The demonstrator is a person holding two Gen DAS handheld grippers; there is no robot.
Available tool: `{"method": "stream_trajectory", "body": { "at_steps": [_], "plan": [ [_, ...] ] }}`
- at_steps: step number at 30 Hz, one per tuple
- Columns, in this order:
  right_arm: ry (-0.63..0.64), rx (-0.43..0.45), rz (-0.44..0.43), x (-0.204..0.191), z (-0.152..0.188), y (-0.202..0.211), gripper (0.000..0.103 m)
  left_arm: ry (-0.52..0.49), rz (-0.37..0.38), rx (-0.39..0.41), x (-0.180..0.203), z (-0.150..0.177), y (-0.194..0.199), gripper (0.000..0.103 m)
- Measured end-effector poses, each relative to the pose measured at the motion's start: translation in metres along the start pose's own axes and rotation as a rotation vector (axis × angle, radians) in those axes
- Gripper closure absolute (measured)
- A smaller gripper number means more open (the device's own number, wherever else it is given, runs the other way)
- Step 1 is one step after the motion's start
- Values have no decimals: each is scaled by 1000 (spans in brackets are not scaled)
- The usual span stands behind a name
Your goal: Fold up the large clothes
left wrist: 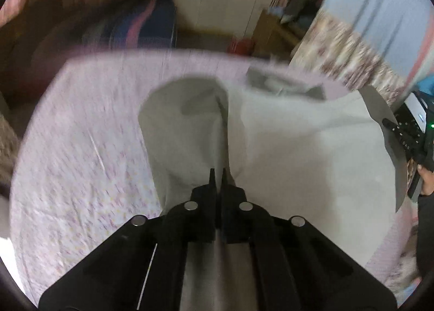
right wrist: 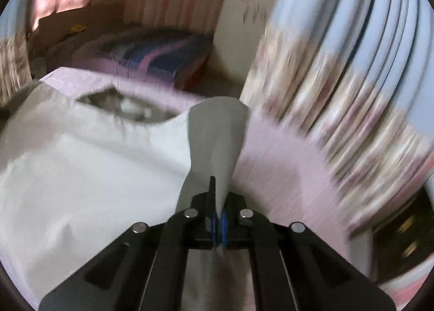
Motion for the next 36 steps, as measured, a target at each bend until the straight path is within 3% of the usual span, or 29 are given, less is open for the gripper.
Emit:
{"method": "stream_trajectory", "body": {
  "at_steps": [2,3,7,9,12,13,14,15,16,17,19,23,26,30,34,36],
  "plan": [
    [14,61,70,4,-3,18,101,-38,-74,92,9,0,21,103],
    [11,36,67,7,-1,12,101,-51,-109,127,10,-1,25,103],
    [56,-148,93,3,17,-63,101,-4,-130,-30,-14,-12,-36,98],
    [27,-246,49,5,33,-100,97,49,-140,-120,-33,-12,-72,98],
    [-26,-254,1,16,35,-101,91,127,-88,-157,-52,-8,-82,100],
    [-74,-269,-35,25,35,-98,78,131,-109,-151,-55,-8,-78,100],
    [-137,-290,-70,38,36,-93,58,138,-138,-143,-60,-7,-72,99],
    [-178,-287,-101,45,36,-87,51,150,-157,-129,-66,-6,-62,95],
    [-235,-258,-160,56,39,-74,49,161,-172,-120,-71,-6,-53,75],
    [-265,-245,-186,64,41,-64,49,184,-218,-85,-78,-6,-36,47],
    [-303,-219,-221,70,46,-47,43,205,-277,3,-80,-1,-5,24],
    [-345,-141,-312,57,61,-14,33,227,-264,108,-63,13,42,3],
    [-364,-100,-343,37,75,4,32,243,-216,126,-32,25,50,3],
    [-334,-69,-367,2,92,18,31,246,-82,94,17,53,34,3],
    [-231,-155,-344,-29,113,2,31,255,-116,30,27,81,-1,3],
    [-215,-170,-331,-31,118,-11,32,279,-157,-16,14,87,-21,3]
  ]
}}
Point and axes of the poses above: each gripper's, at about its wrist camera, not at the fingertips, and y roughly against the way its jaws point, x to its right, z to its underside, the point moved 6 cm from there along -y, roughly the way its jaws point, and after that the axes turned 14 degrees about -x, right-handed, at the moved point
